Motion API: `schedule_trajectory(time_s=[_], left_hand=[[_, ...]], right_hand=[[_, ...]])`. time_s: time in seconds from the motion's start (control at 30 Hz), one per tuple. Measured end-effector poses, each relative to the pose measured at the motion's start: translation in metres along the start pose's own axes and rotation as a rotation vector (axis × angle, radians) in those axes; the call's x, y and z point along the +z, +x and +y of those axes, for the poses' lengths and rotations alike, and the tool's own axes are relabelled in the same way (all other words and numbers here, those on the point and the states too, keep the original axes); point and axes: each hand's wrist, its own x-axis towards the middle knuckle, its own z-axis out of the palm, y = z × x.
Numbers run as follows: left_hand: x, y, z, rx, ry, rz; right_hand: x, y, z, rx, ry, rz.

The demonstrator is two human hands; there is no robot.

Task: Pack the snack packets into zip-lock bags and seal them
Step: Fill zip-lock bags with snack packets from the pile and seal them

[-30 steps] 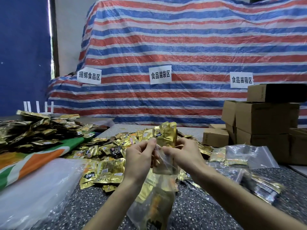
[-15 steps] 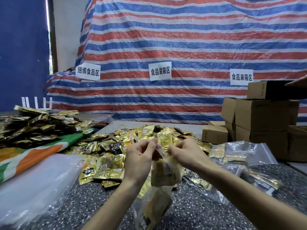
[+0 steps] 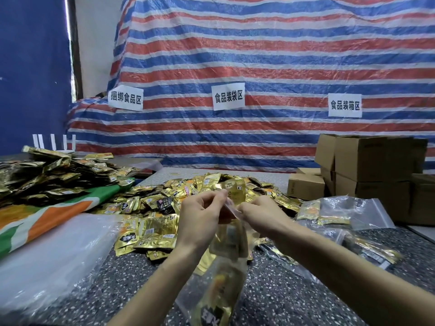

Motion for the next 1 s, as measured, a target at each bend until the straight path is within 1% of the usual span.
schedule_trajectory(time_s=[0.13, 0.2, 0.3, 0.37, 0.43, 0.53, 0.6, 0.73, 0.8, 0.87, 0.93, 0.97, 1.0], left_hand=[[0.001, 0.003, 0.006, -0.133, -0.115, -0.058], [0.002, 0.005, 0.008, -0.189, -0.202, -0.026], [0.001, 0.007, 0.006, -0.191, -0.284, 0.063], [-0.001, 0.006, 0.005, -0.185, -0.317, 0.087], [-0.003, 0.005, 0.003, -0.181, -0.323, 0.071], [-0.004, 0.004, 0.001, -0.151, -0.29, 0.026], [-0.005, 0.004, 0.001, -0.097, -0.232, 0.007], [-0.009, 0.004, 0.002, 0.044, -0.027, -0.047], [-0.013, 0.004, 0.001, 0.089, 0.028, -0.069], [-0.02, 0.007, -0.006, 0.151, 0.065, -0.006], [-0.033, 0.012, -0.02, 0.189, 0.146, 0.154], [-0.041, 0.014, -0.028, 0.162, 0.185, 0.203], [-0.048, 0.015, -0.037, 0.084, 0.201, 0.182]], right_hand=[[0.007, 0.0, 0.002, -0.042, 0.039, 0.066], [0.006, 0.002, 0.002, -0.045, 0.121, -0.027], [-0.005, 0.003, -0.001, -0.029, 0.249, -0.269], [-0.014, 0.006, 0.003, -0.134, 0.218, -0.336], [-0.021, 0.01, 0.009, -0.284, 0.073, -0.328], [-0.024, 0.013, 0.012, -0.376, -0.048, -0.263], [-0.025, 0.014, 0.012, -0.402, -0.036, -0.228], [-0.029, 0.015, 0.012, -0.415, -0.03, -0.208], [-0.03, 0.015, 0.012, -0.435, 0.0, -0.176], [-0.029, 0.014, 0.013, -0.457, 0.03, -0.109], [-0.029, 0.013, 0.014, -0.47, 0.047, -0.091], [-0.029, 0.013, 0.016, -0.477, 0.045, -0.089], [-0.028, 0.012, 0.018, -0.483, 0.045, -0.084]])
